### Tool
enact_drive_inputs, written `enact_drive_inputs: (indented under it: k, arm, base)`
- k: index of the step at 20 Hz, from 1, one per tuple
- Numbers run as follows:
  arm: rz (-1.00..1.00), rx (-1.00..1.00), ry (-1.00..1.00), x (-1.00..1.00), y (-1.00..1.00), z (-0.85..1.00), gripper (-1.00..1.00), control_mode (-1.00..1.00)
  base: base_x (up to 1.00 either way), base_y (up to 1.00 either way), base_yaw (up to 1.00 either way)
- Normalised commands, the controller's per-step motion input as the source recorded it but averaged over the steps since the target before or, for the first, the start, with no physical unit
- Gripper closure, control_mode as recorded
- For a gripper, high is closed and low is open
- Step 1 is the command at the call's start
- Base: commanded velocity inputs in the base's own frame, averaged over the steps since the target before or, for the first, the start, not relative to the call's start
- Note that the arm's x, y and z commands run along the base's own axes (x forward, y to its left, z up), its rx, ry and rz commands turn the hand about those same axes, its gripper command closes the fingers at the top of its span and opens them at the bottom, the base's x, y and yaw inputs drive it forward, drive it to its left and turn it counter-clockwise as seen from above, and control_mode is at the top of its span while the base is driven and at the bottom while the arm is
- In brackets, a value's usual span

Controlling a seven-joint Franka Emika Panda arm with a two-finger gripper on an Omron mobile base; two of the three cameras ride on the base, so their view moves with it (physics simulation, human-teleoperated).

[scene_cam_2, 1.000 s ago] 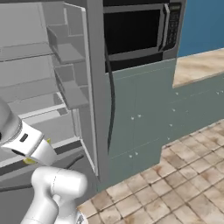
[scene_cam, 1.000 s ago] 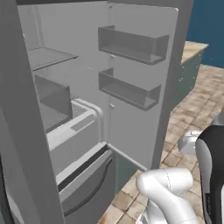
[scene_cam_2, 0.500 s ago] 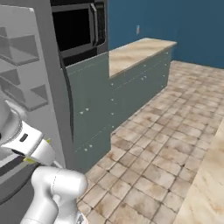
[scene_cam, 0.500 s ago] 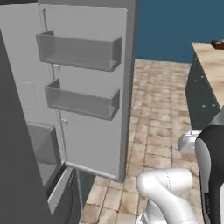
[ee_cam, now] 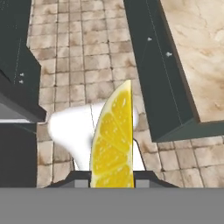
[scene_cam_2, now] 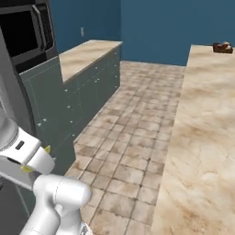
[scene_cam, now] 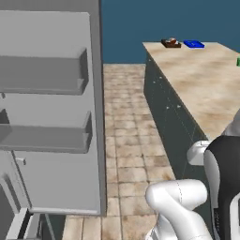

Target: Gather the lemon wedge and squash from the fridge and place them on a tray on the dining counter. Then gather the chicken drumstick and steak from the fridge and place them on the other tray.

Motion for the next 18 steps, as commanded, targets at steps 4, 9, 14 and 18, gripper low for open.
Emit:
enact_drive_inputs:
  k: [4, 9, 14, 18]
  arm:
    - [0.00, 0.00, 0.00, 0.00, 0.00, 0.00, 1.00, 1.00]
    - [0.00, 0.00, 0.00, 0.00, 0.00, 0.00, 1.00, 1.00]
    - [0.00, 0.00, 0.00, 0.00, 0.00, 0.00, 1.00, 1.00]
    - [0.00, 0.00, 0.00, 0.00, 0.00, 0.00, 1.00, 1.00]
  base:
    - [0.45, -0.46, -0.25]
    - [0.62, -0.41, -0.14]
    - [0.88, -0.30, -0.09]
    - [1.00, -0.03, -0.12]
